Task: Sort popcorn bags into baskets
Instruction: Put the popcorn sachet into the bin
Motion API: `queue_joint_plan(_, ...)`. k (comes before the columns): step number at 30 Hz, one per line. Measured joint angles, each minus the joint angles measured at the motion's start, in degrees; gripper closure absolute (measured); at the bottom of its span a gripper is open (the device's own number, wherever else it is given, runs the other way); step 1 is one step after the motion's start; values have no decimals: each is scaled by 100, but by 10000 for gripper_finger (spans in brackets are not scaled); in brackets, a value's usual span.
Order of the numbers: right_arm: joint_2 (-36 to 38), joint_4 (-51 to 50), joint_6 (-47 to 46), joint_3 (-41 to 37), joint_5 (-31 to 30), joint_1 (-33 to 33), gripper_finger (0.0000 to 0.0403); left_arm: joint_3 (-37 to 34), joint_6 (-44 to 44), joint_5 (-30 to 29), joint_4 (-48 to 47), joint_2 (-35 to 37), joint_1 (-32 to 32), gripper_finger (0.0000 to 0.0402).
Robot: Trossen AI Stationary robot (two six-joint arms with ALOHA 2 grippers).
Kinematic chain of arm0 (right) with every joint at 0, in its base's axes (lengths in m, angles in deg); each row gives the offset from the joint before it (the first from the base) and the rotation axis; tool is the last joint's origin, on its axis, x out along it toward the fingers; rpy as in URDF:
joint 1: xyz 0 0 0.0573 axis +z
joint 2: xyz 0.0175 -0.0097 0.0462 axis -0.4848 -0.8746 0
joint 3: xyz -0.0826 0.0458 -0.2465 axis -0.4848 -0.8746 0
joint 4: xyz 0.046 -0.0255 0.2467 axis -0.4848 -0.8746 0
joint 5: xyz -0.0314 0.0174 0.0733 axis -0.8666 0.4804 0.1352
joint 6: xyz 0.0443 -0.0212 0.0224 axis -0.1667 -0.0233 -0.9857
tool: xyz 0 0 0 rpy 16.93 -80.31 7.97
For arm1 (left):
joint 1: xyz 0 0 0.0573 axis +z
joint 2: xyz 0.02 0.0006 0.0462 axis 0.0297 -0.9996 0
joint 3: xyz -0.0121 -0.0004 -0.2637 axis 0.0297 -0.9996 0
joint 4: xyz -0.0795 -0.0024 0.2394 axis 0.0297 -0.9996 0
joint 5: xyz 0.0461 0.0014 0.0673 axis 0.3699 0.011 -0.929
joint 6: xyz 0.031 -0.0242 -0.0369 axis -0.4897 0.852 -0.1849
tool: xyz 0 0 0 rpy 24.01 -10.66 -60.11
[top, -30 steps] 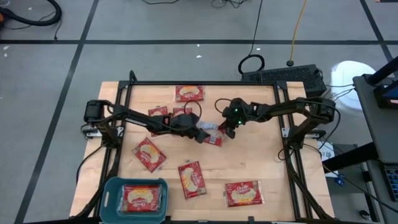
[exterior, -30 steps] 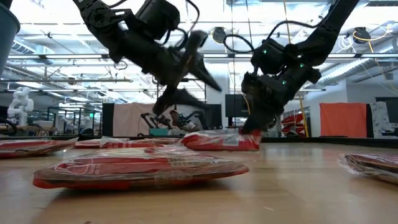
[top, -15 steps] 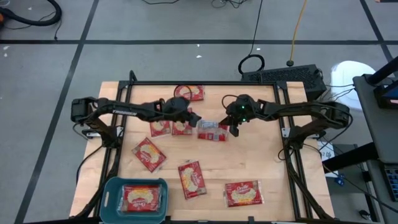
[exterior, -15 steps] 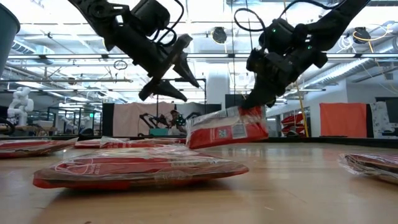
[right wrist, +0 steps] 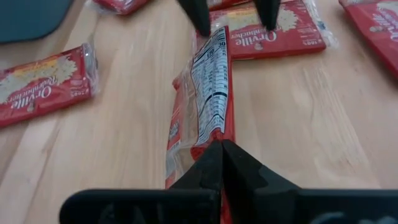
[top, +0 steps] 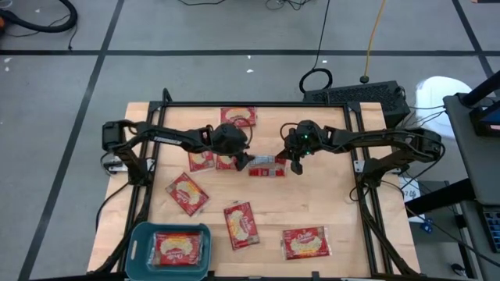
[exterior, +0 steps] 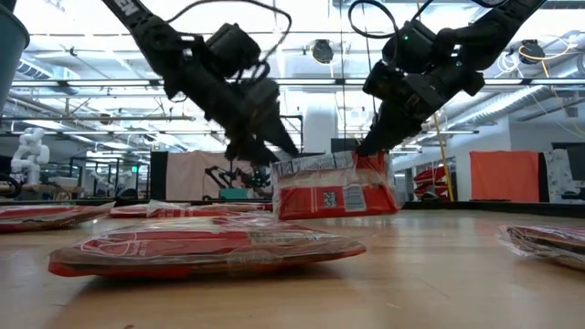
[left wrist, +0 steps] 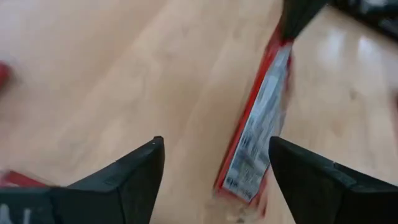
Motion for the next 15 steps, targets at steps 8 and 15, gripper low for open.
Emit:
queue_joint_plan(8,0,-1,147,0,0,-4,402,0,389,958,605,-623,-82,124)
queue_joint_plan(15,0,103,157,0,154,-9,403,-2,308,951,961,-762,-272,264)
